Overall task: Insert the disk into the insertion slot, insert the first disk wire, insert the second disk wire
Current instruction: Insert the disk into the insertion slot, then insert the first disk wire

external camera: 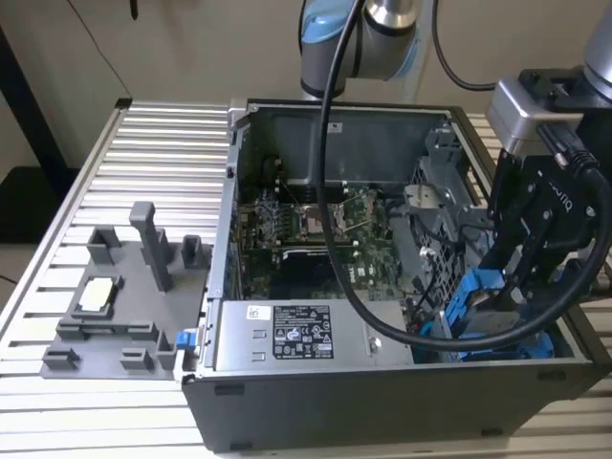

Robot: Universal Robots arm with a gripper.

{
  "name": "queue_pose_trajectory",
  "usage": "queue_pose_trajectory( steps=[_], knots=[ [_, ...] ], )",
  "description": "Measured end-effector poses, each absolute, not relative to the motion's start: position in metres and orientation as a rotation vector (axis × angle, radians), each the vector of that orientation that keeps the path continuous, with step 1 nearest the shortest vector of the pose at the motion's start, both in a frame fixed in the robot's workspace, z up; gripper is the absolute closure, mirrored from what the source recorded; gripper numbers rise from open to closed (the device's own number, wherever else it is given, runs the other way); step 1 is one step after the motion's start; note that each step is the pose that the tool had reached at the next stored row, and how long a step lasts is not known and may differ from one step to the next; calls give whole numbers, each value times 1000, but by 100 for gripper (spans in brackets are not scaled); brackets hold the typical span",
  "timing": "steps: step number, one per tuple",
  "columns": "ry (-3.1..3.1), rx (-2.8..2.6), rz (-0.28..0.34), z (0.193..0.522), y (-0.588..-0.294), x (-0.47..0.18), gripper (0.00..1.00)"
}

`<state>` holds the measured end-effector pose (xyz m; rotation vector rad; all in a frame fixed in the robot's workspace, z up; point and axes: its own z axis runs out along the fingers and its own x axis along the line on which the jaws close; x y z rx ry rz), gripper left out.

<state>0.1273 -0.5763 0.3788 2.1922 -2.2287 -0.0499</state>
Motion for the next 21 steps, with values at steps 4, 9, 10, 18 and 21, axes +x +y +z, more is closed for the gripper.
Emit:
queue_pose_trajectory(
  steps=[4,9,10,18,21],
  knots=[
    [-2228,2192,-51,381,-576,127,59],
    [-2228,2192,-51,382,-576,127,52],
    [-2228,2192,-52,383,-576,127,46],
    [-2230,2197,-60,390,-576,127,40],
    [-2230,2197,-60,399,-576,127,40]
  ],
)
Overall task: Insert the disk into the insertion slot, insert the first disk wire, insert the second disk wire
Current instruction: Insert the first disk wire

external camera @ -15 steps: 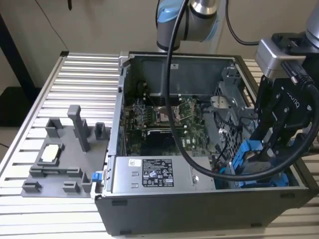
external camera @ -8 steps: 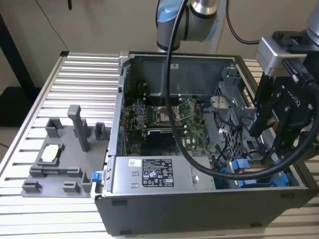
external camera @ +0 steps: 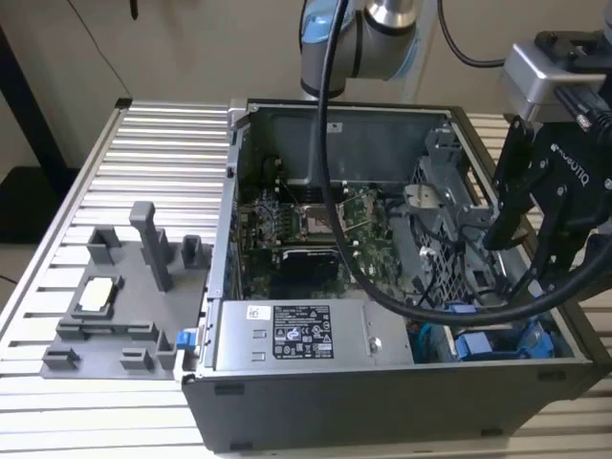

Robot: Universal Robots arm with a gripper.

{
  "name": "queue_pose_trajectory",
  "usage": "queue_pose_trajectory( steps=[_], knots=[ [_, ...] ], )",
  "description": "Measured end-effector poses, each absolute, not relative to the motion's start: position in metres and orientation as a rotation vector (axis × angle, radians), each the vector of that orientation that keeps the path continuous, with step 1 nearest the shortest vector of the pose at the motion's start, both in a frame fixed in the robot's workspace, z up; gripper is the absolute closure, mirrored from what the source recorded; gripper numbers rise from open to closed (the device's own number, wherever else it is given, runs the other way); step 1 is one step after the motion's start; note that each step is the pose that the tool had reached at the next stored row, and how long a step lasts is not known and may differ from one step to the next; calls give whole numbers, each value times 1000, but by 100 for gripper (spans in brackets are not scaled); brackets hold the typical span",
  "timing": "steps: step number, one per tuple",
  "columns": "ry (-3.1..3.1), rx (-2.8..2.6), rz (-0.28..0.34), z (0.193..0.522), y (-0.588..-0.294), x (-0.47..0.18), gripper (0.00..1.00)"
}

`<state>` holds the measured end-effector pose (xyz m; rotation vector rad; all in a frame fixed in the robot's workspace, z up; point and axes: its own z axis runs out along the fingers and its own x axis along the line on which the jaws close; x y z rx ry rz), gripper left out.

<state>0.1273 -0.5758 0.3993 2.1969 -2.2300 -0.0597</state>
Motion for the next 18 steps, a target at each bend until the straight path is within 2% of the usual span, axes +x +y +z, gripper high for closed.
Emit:
queue_pose_trajectory(
  steps=[8,18],
  knots=[
    [-2276,2260,-49,400,-576,126,40],
    [-2331,2380,58,399,-574,125,40]
  ],
)
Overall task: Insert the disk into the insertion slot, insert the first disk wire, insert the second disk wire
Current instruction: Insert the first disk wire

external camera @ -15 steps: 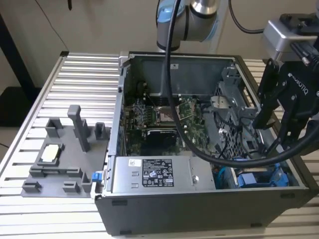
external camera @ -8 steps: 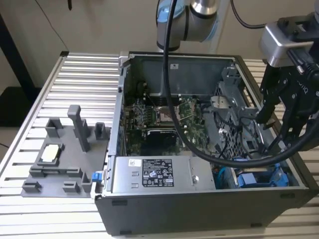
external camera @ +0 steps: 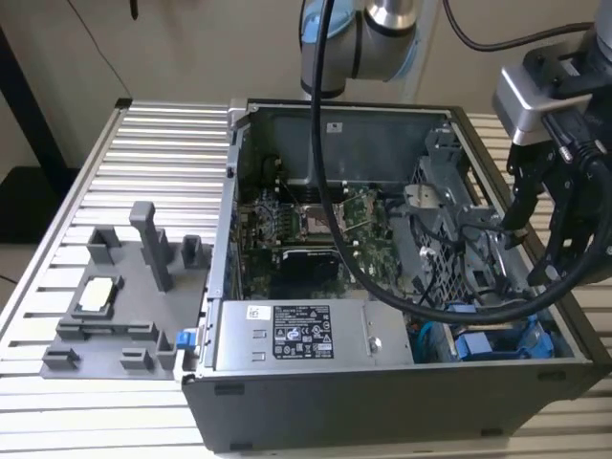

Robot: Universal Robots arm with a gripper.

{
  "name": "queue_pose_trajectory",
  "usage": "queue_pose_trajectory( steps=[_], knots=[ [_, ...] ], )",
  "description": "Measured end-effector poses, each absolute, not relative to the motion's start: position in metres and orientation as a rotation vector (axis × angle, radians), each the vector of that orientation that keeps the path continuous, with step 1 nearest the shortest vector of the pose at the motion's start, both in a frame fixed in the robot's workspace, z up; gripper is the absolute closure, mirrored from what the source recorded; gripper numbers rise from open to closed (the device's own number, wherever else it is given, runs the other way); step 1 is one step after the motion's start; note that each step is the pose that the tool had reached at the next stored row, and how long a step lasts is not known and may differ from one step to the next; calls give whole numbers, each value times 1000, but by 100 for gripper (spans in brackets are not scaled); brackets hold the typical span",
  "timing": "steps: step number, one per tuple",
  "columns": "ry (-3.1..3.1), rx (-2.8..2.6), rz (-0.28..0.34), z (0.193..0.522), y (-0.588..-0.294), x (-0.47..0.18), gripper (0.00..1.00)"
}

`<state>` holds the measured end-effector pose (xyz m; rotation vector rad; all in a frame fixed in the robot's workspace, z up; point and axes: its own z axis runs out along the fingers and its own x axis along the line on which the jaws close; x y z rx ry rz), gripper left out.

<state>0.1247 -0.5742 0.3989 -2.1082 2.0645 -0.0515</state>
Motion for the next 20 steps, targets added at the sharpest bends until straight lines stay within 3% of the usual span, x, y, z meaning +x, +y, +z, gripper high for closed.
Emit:
queue_pose_trajectory(
  steps=[17,19,20],
  knots=[
    [1882,-2209,-106,393,-565,123,40],
    [1881,-2208,-109,392,-564,123,42],
    [1881,-2208,-111,392,-563,123,48]
  ],
)
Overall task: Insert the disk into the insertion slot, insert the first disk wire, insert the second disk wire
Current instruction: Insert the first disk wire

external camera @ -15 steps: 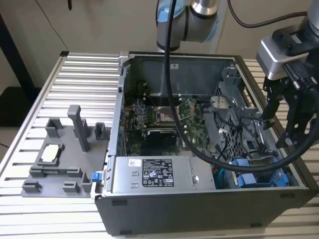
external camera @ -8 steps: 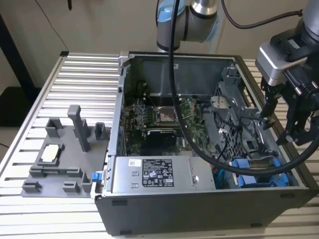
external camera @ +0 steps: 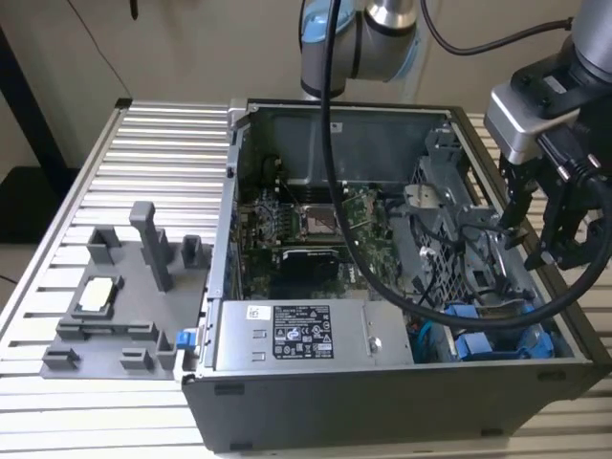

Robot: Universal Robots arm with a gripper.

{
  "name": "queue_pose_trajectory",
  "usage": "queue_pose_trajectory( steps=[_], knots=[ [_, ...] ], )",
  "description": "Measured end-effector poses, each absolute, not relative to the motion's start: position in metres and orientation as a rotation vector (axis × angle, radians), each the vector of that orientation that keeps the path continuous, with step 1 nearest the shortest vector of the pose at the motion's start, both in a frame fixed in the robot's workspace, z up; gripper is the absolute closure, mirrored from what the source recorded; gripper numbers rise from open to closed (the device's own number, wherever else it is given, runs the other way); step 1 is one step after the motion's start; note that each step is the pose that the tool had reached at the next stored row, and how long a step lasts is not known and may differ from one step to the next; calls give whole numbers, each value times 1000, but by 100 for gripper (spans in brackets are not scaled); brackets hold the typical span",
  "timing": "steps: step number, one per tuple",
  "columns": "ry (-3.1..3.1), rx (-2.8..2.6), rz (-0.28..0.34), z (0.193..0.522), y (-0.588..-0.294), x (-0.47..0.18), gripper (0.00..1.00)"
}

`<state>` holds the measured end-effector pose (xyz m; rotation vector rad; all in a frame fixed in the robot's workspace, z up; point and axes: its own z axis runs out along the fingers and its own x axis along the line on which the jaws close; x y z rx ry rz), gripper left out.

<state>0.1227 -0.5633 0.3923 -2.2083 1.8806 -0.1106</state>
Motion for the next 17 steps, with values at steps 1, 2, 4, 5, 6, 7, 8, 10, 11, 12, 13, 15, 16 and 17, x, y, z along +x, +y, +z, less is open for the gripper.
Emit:
queue_pose_trajectory(
  steps=[1,2,4,5,6,7,8,10,11,12,13,15,16,17],
  knots=[
    [1880,-2208,-112,392,-563,122,55],
    [1880,-2208,-113,392,-563,122,55],
    [1880,-2208,-114,392,-562,122,61],
    [1879,-2208,-114,392,-562,122,61],
    [1880,-2208,-114,392,-562,122,61],
    [1880,-2208,-114,392,-562,122,61],
    [1880,-2208,-114,392,-562,122,61],
    [1880,-2208,-114,392,-562,122,63],
    [1880,-2208,-114,392,-562,121,63],
    [1880,-2208,-114,392,-562,121,63],
    [1880,-2208,-114,392,-562,121,71],
    [1880,-2208,-114,392,-562,120,71],
    [1880,-2208,-114,392,-562,120,71],
    [1880,-2208,-114,392,-562,119,71]
  ],
)
